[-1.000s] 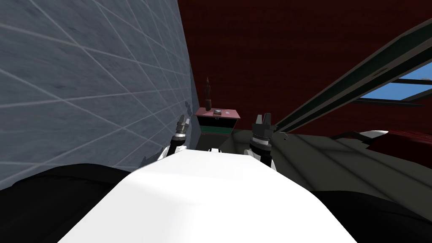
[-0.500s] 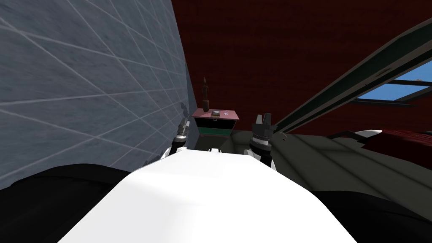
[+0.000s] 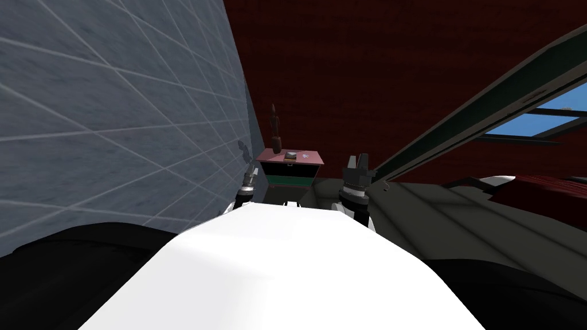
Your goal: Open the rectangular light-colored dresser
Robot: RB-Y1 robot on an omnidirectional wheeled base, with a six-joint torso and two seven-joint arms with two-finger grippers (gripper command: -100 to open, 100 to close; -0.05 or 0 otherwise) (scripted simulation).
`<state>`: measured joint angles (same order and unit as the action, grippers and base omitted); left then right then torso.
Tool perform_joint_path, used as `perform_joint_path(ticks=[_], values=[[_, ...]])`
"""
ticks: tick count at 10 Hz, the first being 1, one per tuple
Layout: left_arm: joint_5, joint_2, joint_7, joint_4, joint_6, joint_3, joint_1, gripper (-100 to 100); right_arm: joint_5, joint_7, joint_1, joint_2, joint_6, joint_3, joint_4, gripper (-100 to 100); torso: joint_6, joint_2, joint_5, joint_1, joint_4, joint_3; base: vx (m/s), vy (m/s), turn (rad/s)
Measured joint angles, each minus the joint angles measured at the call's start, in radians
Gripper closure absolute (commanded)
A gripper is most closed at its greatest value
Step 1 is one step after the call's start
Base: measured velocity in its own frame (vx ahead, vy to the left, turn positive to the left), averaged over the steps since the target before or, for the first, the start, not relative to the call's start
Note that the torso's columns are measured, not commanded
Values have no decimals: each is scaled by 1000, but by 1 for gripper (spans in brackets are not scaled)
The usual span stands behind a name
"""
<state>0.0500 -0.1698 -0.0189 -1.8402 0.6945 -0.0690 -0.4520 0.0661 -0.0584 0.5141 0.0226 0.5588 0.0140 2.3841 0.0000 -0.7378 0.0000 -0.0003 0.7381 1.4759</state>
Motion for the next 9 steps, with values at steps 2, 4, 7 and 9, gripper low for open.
perform_joint_path(ticks=[2, 4, 7, 9], values=[[-1, 5, 11, 41, 28, 4, 1, -100, 0, 0, 0, 0, 0, 0, 0, 0, 0, 1, 0, -1, 0, 1, 102, -41, -25], [-4, 3, 17, 96, 61, 2, 11, -100, 0, 0, 0, 0, 0, 0, 0, 0, 0, 0, 0, 0, 0, 0, 99, -37, -20], [-8, 0, 24, 164, 102, 0, 18, -100, 0, 0, 0, 0, 0, 0, 0, 0, 0, -1, 0, 0, 0, 0, 103, -53, -19], [-9, 1, 30, 218, 138, 2, 23, -100, 0, 0, 0, 0, 0, 0, 0, 0, 0, -1, 0, 1, 0, 0, 102, -41, -17]])
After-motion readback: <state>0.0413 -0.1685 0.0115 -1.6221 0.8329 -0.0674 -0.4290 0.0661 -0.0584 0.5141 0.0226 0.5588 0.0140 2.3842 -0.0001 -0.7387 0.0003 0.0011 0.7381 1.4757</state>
